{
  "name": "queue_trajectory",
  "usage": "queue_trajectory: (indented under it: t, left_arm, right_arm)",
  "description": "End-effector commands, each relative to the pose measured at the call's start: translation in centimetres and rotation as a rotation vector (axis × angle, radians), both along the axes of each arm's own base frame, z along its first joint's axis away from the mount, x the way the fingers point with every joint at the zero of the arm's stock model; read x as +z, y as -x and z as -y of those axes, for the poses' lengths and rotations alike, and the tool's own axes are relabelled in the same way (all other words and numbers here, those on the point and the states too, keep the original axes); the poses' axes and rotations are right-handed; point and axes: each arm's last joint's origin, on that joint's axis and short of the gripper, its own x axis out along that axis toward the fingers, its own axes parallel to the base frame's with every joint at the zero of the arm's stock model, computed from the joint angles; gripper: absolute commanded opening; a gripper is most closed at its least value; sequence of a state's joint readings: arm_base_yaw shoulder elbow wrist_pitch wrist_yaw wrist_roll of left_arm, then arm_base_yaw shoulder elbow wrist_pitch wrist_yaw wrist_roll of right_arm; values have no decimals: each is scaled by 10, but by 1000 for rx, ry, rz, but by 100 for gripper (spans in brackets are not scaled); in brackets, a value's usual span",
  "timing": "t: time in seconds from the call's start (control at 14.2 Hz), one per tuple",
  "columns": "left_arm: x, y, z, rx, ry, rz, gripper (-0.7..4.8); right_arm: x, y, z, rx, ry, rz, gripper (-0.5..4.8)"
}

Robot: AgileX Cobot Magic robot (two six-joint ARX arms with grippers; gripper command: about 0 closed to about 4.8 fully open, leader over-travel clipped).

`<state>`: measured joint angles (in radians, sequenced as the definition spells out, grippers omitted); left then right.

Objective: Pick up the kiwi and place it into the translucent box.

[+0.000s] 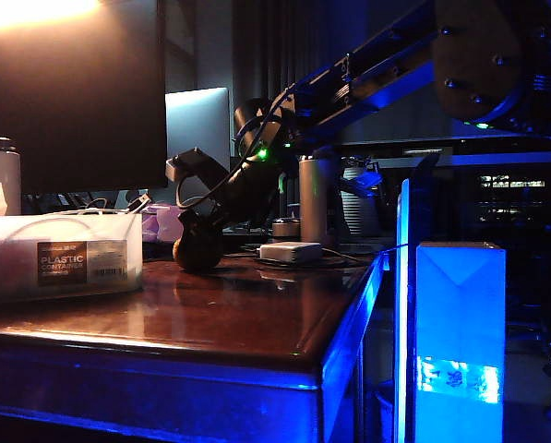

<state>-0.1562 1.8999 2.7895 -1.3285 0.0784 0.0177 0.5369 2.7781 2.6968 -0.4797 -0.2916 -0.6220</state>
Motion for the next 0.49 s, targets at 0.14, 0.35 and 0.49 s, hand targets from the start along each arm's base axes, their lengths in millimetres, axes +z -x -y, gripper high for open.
queue_trajectory:
  t: [0.14,0.35,0.49]
  left_arm:
    - [3,3,0,-10,10,13,-3]
    - [3,3,0,-10,10,13,-3]
    - [3,3,0,-10,10,13,-3]
  right_arm:
    - [-4,0,-2,-1,-39,-41,431]
    - [-8,0,-2,-6,-39,-51,420]
    - [-9,-1,-3,-22,-48,-56,279]
